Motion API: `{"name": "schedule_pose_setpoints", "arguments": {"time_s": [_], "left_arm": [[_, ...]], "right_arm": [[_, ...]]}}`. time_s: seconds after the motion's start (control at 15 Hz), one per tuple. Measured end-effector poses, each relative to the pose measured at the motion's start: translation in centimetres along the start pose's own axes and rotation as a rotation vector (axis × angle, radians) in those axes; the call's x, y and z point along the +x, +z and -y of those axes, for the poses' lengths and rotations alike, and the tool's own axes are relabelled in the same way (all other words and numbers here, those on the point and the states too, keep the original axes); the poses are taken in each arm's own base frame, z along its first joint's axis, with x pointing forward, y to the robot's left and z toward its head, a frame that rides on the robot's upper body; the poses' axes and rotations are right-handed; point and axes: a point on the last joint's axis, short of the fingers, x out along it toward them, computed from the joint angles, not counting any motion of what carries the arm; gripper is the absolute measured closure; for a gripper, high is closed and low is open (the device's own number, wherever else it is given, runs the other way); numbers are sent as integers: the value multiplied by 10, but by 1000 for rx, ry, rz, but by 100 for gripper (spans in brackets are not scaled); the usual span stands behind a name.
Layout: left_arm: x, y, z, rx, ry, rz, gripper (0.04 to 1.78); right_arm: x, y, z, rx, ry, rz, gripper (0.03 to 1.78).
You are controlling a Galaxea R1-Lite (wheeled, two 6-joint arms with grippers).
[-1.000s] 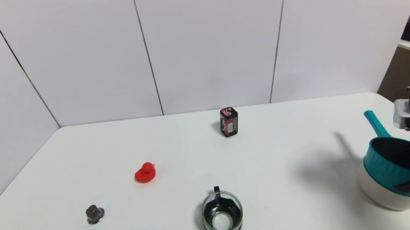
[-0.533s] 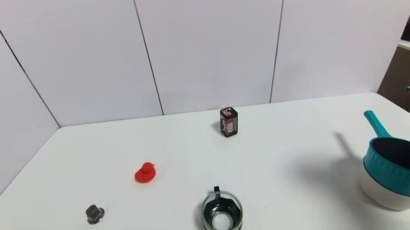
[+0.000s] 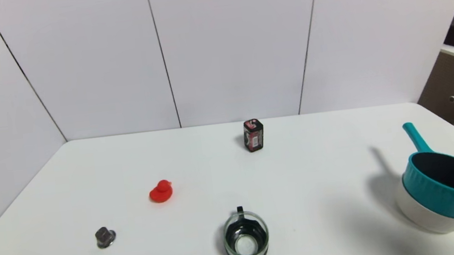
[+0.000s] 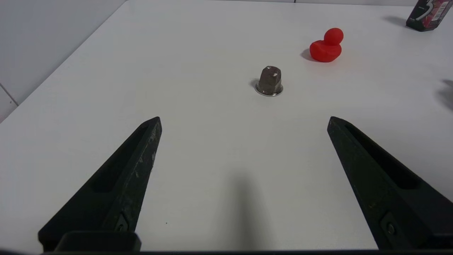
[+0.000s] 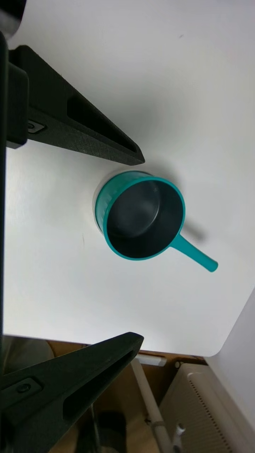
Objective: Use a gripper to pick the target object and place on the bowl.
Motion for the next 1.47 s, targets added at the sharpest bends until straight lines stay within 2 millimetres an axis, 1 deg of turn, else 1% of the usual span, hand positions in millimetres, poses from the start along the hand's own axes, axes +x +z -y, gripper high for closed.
{"name": "schedule_pose_setpoints", "arguments": {"time_s": [0.13, 0.2, 0.33, 0.47, 0.6, 0.8, 1.07, 1.2, 1.4, 1.47], "left_arm": [[0, 0, 0, 1, 0, 0, 13], [0, 0, 0, 1, 0, 0, 13], [0, 0, 0, 0, 0, 0, 13], [0, 0, 0, 0, 0, 0, 13], [0, 0, 0, 0, 0, 0, 13], [0, 0, 0, 0, 0, 0, 13], [0, 0, 0, 0, 0, 0, 13], [0, 0, 0, 0, 0, 0, 13], [0, 0, 0, 1, 0, 0, 13], [0, 0, 0, 1, 1, 0, 13]], "right_arm": [[-20, -12, -13, 99, -64, 43, 16], [-26, -23, -20, 142, -102, 55, 15], [-29, -46, -33, 211, -181, 79, 14], [-27, -67, -42, 256, -257, 122, 13], [-20, -84, -49, 292, -293, 186, 13], [-3, -112, -59, 295, -308, 301, 12], [10, -141, -71, 266, -309, 466, 12], [13, -149, -74, 260, -297, 492, 12], [13, -156, -77, 243, -206, 525, 12], [13, -162, -79, 239, -187, 535, 12]]}}
